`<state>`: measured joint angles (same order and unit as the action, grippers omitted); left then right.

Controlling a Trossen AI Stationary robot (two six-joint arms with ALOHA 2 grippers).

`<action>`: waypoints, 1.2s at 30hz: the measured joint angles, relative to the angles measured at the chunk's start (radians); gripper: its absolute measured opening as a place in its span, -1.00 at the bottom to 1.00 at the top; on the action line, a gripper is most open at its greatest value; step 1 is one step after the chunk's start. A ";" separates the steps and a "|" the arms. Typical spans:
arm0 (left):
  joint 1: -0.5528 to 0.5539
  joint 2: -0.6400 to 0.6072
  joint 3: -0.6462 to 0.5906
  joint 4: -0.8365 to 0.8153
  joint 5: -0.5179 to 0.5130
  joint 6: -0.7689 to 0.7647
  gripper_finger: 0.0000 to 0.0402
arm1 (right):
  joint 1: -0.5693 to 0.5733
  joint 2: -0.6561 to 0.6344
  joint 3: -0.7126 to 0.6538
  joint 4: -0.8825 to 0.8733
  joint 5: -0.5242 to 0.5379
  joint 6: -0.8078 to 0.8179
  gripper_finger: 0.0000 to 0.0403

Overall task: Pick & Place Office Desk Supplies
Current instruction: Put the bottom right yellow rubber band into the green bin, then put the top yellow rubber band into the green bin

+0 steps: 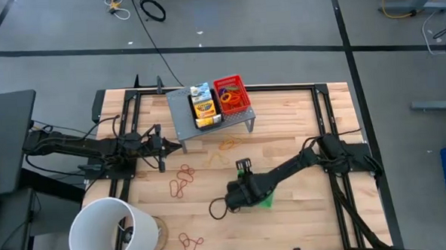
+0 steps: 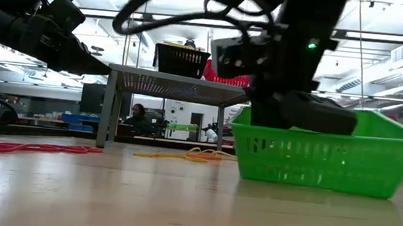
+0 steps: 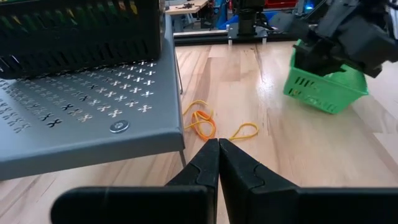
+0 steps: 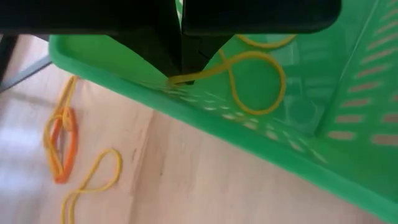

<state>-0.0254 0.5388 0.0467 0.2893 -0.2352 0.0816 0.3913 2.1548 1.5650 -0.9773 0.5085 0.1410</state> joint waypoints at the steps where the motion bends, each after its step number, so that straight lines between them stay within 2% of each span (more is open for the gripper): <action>1: 0.000 0.000 0.000 0.000 0.000 -0.002 -0.93 | -0.007 0.000 0.000 -0.001 -0.020 -0.004 -1.00; 5: 0.000 0.000 0.000 0.000 0.000 -0.008 -0.93 | -0.032 0.000 0.000 -0.003 -0.147 -0.018 -0.88; 10: 0.000 0.000 0.000 0.000 0.000 -0.014 -0.93 | -0.033 0.002 0.007 -0.007 -0.248 -0.018 -0.56; 15: 0.000 0.000 0.000 -0.002 0.000 -0.016 -0.93 | -0.022 0.005 0.035 -0.033 -0.247 -0.016 -0.21; 19: 0.000 0.000 0.000 -0.002 0.000 -0.016 -0.93 | -0.008 0.005 0.098 -0.133 -0.219 0.016 -0.04; 24: 0.000 0.000 0.000 -0.002 0.000 -0.016 -0.93 | 0.012 0.004 0.194 -0.246 -0.208 0.035 -0.01; 27: 0.000 0.000 0.000 -0.002 0.000 -0.015 -0.93 | 0.017 0.004 0.241 -0.272 -0.166 -0.010 -0.04; 32: 0.000 0.000 0.000 -0.002 0.000 -0.015 -0.93 | -0.010 0.003 0.294 -0.247 -0.091 -0.138 -0.07; 36: 0.000 0.000 0.000 -0.001 0.000 -0.015 -0.93 | -0.079 0.003 0.296 -0.165 -0.091 -0.251 -0.07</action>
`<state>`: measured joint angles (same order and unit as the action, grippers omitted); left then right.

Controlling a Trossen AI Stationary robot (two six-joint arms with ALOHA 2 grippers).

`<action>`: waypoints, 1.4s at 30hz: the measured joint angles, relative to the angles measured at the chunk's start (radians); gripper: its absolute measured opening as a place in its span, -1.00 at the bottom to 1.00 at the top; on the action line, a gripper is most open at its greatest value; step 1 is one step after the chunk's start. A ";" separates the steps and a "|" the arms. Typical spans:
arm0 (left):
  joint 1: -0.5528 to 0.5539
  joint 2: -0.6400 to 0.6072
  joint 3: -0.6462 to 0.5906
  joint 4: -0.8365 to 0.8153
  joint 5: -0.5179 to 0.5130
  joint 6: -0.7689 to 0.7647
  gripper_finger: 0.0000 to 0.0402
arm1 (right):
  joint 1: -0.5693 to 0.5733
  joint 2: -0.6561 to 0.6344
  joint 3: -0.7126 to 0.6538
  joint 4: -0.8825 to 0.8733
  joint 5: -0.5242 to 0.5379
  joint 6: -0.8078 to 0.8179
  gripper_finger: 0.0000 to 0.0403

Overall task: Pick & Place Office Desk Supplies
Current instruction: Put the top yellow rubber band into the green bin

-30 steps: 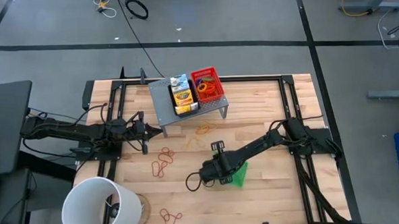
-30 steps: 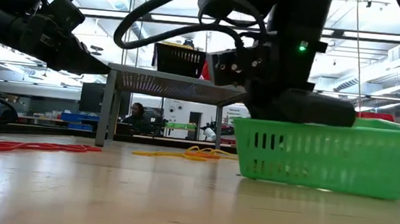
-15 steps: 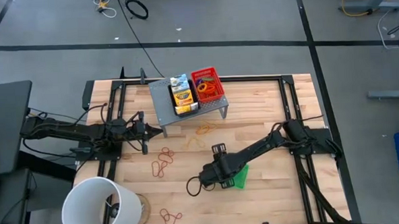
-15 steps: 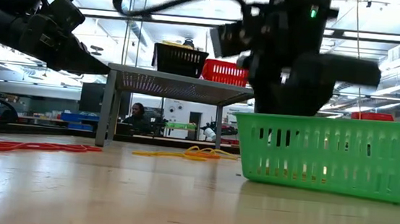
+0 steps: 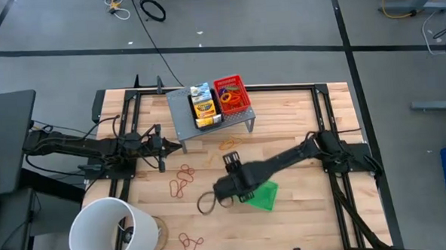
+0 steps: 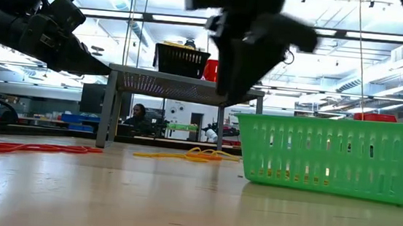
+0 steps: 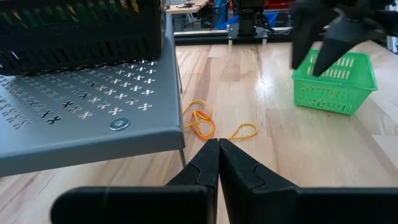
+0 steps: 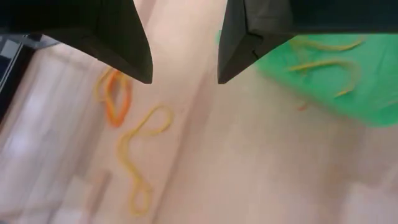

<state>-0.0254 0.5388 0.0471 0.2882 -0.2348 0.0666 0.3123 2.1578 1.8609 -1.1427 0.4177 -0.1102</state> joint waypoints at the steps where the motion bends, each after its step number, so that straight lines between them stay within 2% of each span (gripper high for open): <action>1: 0.000 0.000 0.000 0.000 0.000 0.000 -0.93 | -0.022 0.000 -0.001 0.024 -0.012 -0.029 -0.07; 7: 0.000 0.000 0.000 0.000 0.000 0.000 -0.93 | -0.159 0.000 -0.036 0.185 -0.140 -0.186 -0.07; 13: 0.000 0.000 0.000 0.000 0.000 -0.002 -0.93 | -0.252 0.000 -0.135 0.289 -0.179 -0.308 -0.07; 24: 0.000 0.000 0.000 0.000 0.000 -0.012 -0.93 | -0.310 0.000 -0.289 0.435 -0.101 -0.422 -0.07; 33: 0.000 0.000 0.000 0.001 0.000 -0.014 -0.93 | -0.351 0.000 -0.297 0.468 -0.102 -0.454 -0.09; 38: 0.000 0.000 0.000 0.000 0.000 -0.014 -0.93 | -0.355 0.000 -0.297 0.461 -0.169 -0.466 -0.28; 42: 0.000 0.000 0.000 0.000 0.000 -0.014 -0.93 | -0.355 0.000 -0.297 0.453 -0.171 -0.466 -0.65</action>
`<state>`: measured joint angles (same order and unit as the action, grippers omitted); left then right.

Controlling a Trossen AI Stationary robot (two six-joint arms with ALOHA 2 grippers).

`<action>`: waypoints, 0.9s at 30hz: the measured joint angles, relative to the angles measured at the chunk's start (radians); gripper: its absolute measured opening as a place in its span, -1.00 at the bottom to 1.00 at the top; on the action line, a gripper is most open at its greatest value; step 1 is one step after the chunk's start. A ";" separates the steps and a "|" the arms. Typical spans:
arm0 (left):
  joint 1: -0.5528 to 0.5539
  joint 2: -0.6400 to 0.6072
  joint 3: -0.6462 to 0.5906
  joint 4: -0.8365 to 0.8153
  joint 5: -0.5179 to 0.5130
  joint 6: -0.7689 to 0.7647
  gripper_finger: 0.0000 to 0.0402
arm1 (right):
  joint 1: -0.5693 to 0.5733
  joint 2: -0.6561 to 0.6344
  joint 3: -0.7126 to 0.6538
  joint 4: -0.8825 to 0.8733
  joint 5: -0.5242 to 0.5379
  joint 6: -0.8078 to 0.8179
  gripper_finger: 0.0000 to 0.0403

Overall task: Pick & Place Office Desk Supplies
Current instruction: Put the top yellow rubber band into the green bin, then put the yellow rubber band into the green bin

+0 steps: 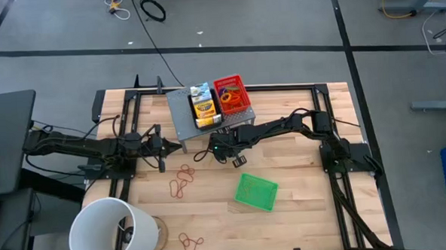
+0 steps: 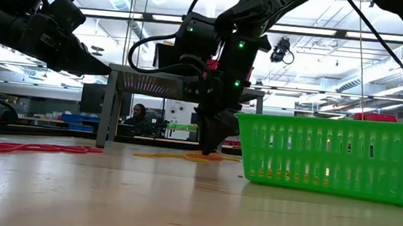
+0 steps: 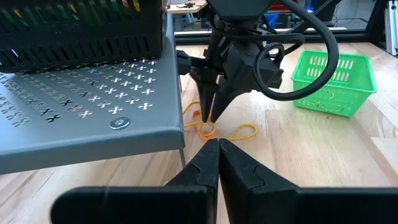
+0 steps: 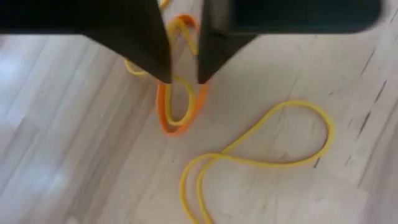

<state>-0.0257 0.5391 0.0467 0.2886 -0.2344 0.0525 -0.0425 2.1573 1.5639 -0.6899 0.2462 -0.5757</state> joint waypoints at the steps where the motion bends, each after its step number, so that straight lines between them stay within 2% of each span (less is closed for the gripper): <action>1: 0.000 0.000 0.000 0.000 0.000 0.000 -0.93 | 0.001 0.000 0.000 -0.006 0.002 0.000 -0.78; 3: 0.000 0.000 0.000 0.000 0.000 0.000 -0.93 | 0.006 0.000 0.000 -0.019 0.004 0.000 -0.94; 8: 0.000 0.000 0.000 0.000 0.000 0.000 -0.93 | 0.050 0.000 0.000 -0.046 0.011 0.019 -0.98; 15: 0.000 0.000 0.000 0.000 0.000 0.000 -0.93 | 0.165 -0.013 0.006 -0.100 0.113 0.041 -0.99; 19: 0.000 0.000 0.000 0.000 0.004 -0.004 -0.93 | 0.180 -0.015 0.013 -0.098 0.173 0.071 -0.99; 23: 0.000 0.000 0.000 0.000 0.007 -0.004 -0.93 | 0.154 -0.015 0.013 -0.093 0.176 0.067 -0.91; 27: 0.000 0.000 0.000 0.000 0.007 -0.004 -0.93 | 0.111 -0.015 0.013 -0.070 0.165 0.063 -0.70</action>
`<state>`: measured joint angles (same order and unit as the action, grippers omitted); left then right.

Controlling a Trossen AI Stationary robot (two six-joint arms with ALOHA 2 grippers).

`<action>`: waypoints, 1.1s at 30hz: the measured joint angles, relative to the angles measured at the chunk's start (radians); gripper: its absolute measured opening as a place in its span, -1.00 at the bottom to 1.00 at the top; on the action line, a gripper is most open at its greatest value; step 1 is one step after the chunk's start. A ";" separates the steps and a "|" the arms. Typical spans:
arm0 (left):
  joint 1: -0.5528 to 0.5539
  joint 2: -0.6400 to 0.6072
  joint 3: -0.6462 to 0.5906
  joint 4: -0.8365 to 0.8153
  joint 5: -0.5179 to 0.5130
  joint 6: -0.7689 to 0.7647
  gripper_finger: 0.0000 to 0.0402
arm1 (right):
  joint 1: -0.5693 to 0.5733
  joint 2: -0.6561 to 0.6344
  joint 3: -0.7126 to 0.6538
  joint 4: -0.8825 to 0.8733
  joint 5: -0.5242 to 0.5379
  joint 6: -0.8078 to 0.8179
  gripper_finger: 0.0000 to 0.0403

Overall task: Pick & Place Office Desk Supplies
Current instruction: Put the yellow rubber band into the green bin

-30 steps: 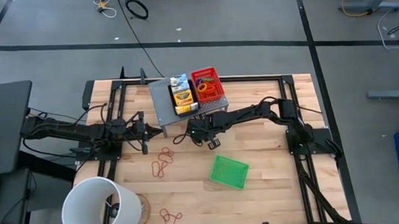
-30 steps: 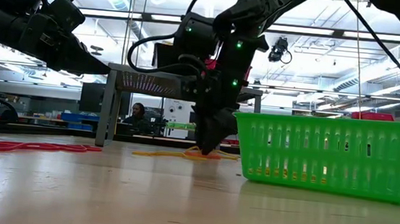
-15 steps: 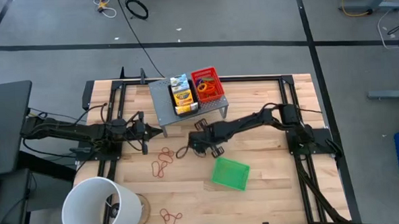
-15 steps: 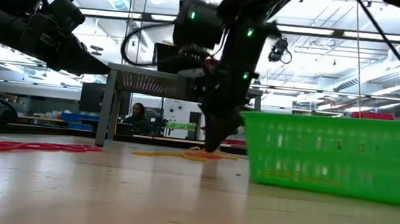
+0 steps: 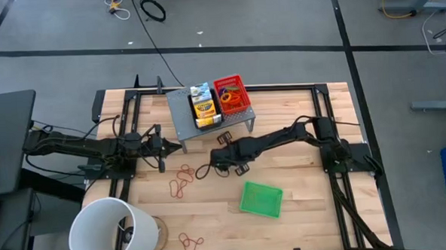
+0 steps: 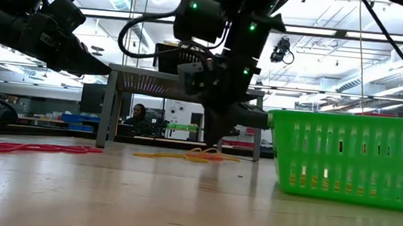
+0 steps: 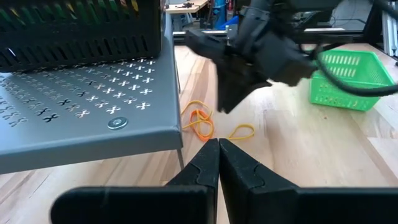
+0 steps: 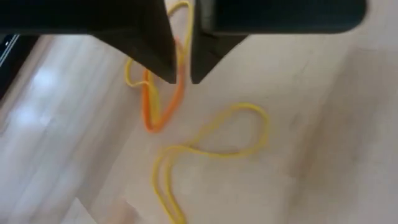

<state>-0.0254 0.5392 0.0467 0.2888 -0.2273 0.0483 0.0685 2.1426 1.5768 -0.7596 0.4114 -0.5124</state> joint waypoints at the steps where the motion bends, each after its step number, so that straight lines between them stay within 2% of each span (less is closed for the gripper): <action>1: 0.000 0.000 0.000 0.000 0.000 0.000 -0.93 | -0.011 0.000 0.000 0.000 0.000 -0.003 -0.63; 7: 0.000 0.000 0.000 0.000 0.000 0.003 -0.93 | -0.053 0.000 0.000 0.026 -0.024 -0.048 -0.17; 11: 0.000 0.000 0.000 0.000 0.000 0.003 -0.93 | -0.080 0.000 0.000 0.044 -0.057 -0.073 -0.04; 22: 0.000 0.000 0.000 0.000 0.000 0.004 -0.93 | -0.098 0.000 0.000 0.067 -0.123 -0.107 -0.28; 28: 0.000 0.000 0.000 0.000 0.000 0.004 -0.93 | -0.100 0.018 0.001 0.073 -0.136 -0.140 -0.33; 30: 0.000 0.000 0.000 0.000 0.000 0.004 -0.93 | -0.100 0.043 0.001 0.074 -0.129 -0.148 -0.33; 33: 0.000 0.000 0.000 0.000 0.000 0.004 -0.93 | -0.096 0.063 0.006 0.079 -0.064 -0.154 -0.33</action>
<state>-0.0255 0.5390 0.0467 0.2886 -0.2270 0.0521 -0.0273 2.2051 1.5826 -0.6806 0.3473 -0.6659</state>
